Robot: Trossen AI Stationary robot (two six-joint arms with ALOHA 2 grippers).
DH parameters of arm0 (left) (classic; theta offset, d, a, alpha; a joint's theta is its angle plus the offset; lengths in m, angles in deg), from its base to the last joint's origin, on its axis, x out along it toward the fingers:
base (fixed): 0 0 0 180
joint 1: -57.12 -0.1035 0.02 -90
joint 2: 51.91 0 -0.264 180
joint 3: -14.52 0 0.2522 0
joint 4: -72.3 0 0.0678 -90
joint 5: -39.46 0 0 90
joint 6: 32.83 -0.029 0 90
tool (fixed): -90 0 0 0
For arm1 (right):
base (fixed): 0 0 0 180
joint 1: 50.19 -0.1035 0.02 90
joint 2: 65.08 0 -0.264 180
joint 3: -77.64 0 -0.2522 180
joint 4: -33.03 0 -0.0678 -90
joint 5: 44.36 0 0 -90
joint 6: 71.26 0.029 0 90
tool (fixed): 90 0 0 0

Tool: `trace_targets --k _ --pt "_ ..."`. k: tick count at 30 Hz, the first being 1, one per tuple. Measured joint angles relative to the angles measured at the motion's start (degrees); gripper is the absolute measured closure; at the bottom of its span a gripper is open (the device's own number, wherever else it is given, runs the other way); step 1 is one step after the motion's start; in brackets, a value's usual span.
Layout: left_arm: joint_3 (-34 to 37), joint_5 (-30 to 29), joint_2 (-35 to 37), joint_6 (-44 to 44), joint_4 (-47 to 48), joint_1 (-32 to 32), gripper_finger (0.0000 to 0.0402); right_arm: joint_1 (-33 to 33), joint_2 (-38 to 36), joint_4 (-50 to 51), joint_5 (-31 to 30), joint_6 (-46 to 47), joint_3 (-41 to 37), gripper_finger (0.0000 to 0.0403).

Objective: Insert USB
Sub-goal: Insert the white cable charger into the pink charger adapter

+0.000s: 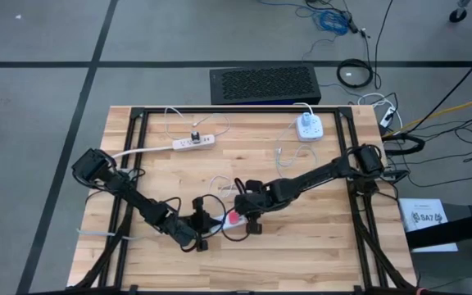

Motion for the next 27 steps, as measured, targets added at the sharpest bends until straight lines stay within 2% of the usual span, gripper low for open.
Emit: trace_targets --k 4,11,16,20,27 --pt "-0.02 0.00 0.00 -0.11 0.00 -0.02 0.0401 -0.01 0.26 7.24 0.44 -1.89 3.75 0.0400" --pt "-0.02 -0.01 0.00 -0.20 -0.02 0.09 0.0401 -0.08 0.11 11.42 0.43 -2.21 8.93 0.0396" --pt "-0.02 -0.01 0.00 -0.17 -0.02 0.09 0.0401 -0.37 -0.09 7.37 0.57 -3.73 11.22 0.0384" --pt "-0.02 -0.02 0.00 -0.17 0.00 0.09 0.0401 -0.81 0.23 6.22 0.72 -4.42 11.24 0.0391" --pt "0.00 0.00 0.00 0.10 0.07 0.12 0.0401 -1.66 4.19 2.26 4.83 -4.42 11.65 0.0401"
